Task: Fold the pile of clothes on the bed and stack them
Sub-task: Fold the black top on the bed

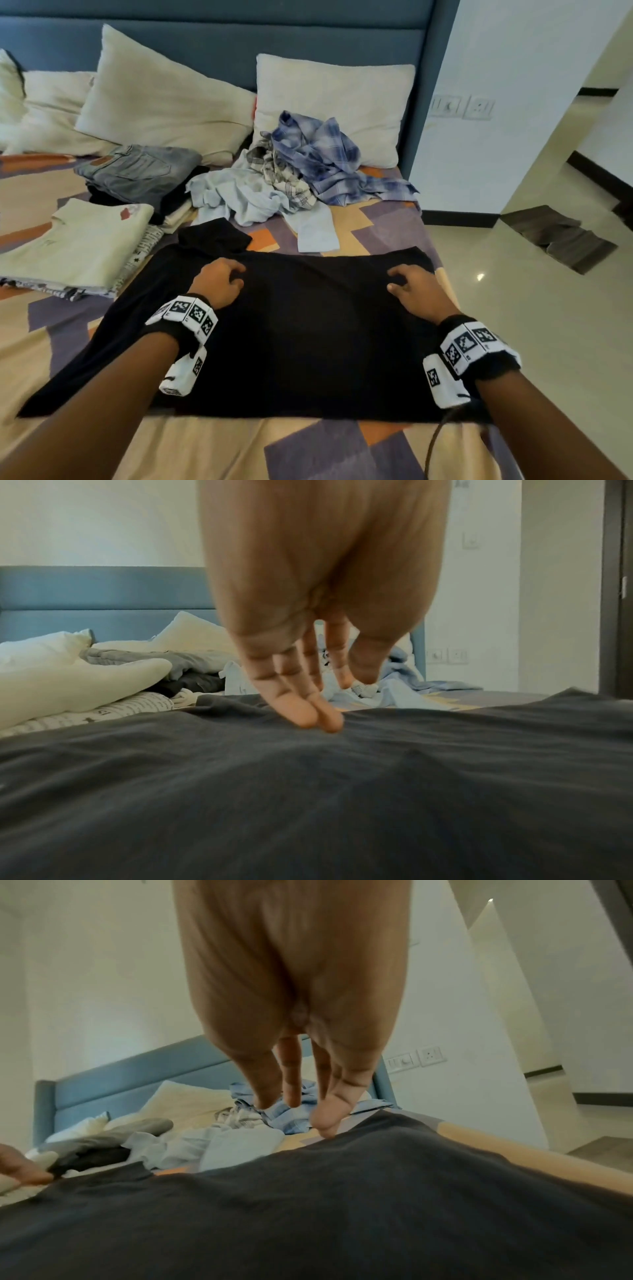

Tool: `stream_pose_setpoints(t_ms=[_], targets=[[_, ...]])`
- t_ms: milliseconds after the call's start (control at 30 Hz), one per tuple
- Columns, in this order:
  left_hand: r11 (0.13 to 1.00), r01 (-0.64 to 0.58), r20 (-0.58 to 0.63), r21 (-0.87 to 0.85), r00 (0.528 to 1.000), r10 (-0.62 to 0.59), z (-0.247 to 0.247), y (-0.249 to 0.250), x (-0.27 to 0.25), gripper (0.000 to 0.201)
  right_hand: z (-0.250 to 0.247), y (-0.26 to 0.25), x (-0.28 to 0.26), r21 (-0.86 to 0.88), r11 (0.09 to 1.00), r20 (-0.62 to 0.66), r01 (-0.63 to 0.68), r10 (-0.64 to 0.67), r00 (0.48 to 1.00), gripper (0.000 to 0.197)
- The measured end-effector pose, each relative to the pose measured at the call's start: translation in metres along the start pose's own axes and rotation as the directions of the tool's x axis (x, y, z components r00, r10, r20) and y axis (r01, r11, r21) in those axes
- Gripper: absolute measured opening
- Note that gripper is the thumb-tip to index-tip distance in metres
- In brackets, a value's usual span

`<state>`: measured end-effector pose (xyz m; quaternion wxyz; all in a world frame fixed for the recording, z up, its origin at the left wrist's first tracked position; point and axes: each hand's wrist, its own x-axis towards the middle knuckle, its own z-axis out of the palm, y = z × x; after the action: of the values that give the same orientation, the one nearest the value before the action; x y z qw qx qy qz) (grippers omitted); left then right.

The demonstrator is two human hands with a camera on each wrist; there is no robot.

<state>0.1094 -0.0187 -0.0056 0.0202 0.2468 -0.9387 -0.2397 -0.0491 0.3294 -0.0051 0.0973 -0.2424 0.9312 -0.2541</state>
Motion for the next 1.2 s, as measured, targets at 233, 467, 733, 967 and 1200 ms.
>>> stream_pose_setpoints(t_ms=[233, 467, 733, 967, 1200], targets=[[0.993, -0.100, 0.246, -0.063, 0.963, 0.112, 0.029, -0.005, 0.098, 0.052, 0.002, 0.038, 0.099, -0.174, 0.984, 0.106, -0.043, 0.062, 0.992, 0.044], [0.994, -0.096, 0.165, 0.046, 0.982, 0.087, 0.037, -0.030, 0.126, 0.034, -0.011, 0.046, 0.124, -0.379, 0.910, 0.012, -0.166, 0.184, 0.983, 0.019], [0.976, -0.066, 0.074, 0.207, 0.996, 0.052, 0.023, -0.019, 0.114, 0.029, -0.022, 0.029, 0.112, -0.630, 0.740, -0.307, -0.235, 0.040, 0.951, 0.033], [0.986, -0.002, 0.152, 0.164, 0.988, -0.023, 0.005, -0.017, 0.108, 0.027, 0.008, 0.015, 0.127, -0.617, 0.787, 0.173, 0.008, 0.126, 0.977, 0.046], [0.881, 0.068, 0.044, 0.467, 0.994, -0.100, -0.019, -0.028, 0.107, 0.038, -0.031, 0.036, 0.123, -0.660, 0.725, -0.041, -0.199, 0.229, 0.972, 0.022]])
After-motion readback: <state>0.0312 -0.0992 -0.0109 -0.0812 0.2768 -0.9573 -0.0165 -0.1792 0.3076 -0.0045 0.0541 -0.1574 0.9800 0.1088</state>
